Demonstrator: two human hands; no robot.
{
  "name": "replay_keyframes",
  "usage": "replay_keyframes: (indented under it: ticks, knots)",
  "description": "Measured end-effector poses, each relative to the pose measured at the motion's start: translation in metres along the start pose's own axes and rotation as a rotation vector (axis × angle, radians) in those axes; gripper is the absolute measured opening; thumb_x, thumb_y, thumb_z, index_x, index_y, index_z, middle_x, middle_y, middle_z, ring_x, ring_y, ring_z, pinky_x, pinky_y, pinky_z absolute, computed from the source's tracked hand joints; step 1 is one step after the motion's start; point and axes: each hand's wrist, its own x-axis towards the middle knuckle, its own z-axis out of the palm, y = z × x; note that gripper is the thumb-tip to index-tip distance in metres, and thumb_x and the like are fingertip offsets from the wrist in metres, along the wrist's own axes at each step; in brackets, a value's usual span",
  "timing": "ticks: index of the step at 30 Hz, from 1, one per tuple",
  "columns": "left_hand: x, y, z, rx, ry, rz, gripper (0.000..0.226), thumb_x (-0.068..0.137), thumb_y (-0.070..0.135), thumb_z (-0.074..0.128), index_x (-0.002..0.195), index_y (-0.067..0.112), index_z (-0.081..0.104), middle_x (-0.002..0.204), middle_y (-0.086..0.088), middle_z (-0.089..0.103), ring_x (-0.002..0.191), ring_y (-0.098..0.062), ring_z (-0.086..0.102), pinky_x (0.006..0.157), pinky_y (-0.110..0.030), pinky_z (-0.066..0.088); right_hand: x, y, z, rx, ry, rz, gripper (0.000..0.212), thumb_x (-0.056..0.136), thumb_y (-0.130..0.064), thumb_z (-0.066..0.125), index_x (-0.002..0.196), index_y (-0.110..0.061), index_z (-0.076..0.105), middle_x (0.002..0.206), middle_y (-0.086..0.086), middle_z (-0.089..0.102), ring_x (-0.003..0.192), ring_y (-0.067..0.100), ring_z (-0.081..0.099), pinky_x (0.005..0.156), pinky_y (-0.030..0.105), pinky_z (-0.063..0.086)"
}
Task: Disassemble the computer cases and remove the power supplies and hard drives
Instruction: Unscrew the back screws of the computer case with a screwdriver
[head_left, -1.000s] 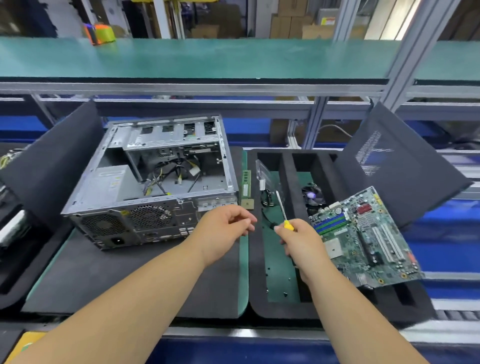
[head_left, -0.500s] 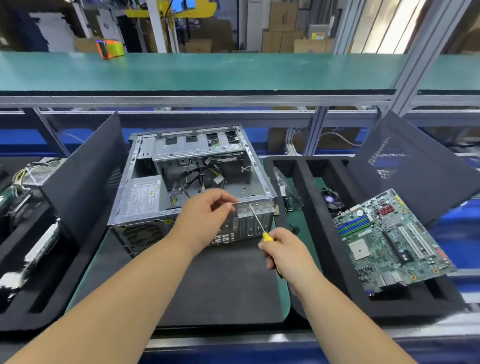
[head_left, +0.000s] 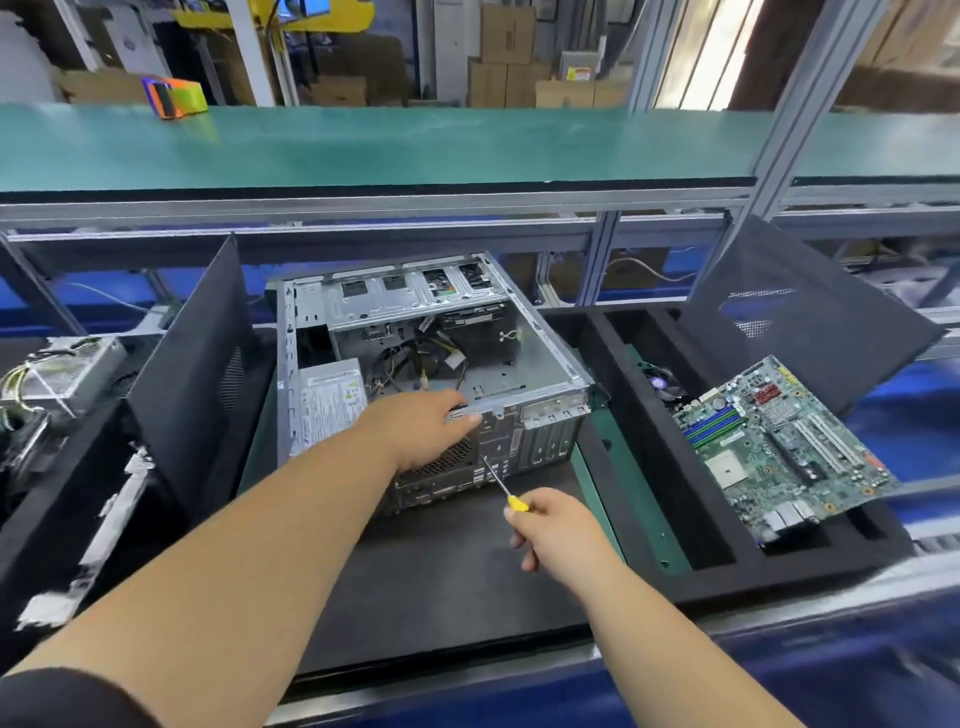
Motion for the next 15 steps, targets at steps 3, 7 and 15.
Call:
replay_keyframes:
  ticks: [3,7,15]
  knots:
    - [0.001,-0.002,0.001,-0.009,0.003,0.008,0.054,0.096,0.068,0.026,0.136,0.038,0.045,0.135,-0.001,0.059,0.121,-0.026,0.055,0.084,-0.037,0.044,0.002,0.004,0.008,-0.030,-0.006,0.022,0.009,0.097,-0.026,0.058,0.095,-0.018,0.062,0.071,-0.003,0.067,0.040,0.010,0.051,0.054,0.023,0.045]
    - [0.003,-0.004,0.003,-0.026,0.019,-0.002,0.051,0.095,0.069,0.028,0.133,0.040,0.048,0.132,0.001,0.060,0.119,-0.025,0.055,0.079,-0.034,0.041,0.006,0.008,0.015,-0.055,-0.006,0.039,0.009,0.098,-0.027,0.055,0.095,-0.021,0.060,0.067,-0.006,0.066,0.036,0.007,0.048,0.048,0.020,0.040]
    - [0.003,-0.005,0.004,-0.037,0.044,-0.010,0.053,0.093,0.070,0.029,0.134,0.043,0.047,0.129,0.004,0.062,0.118,-0.023,0.056,0.077,-0.033,0.040,0.015,0.011,0.023,-0.039,0.019,0.036,0.011,0.097,-0.028,0.054,0.090,-0.025,0.061,0.066,-0.006,0.068,0.037,0.007,0.048,0.055,0.024,0.041]
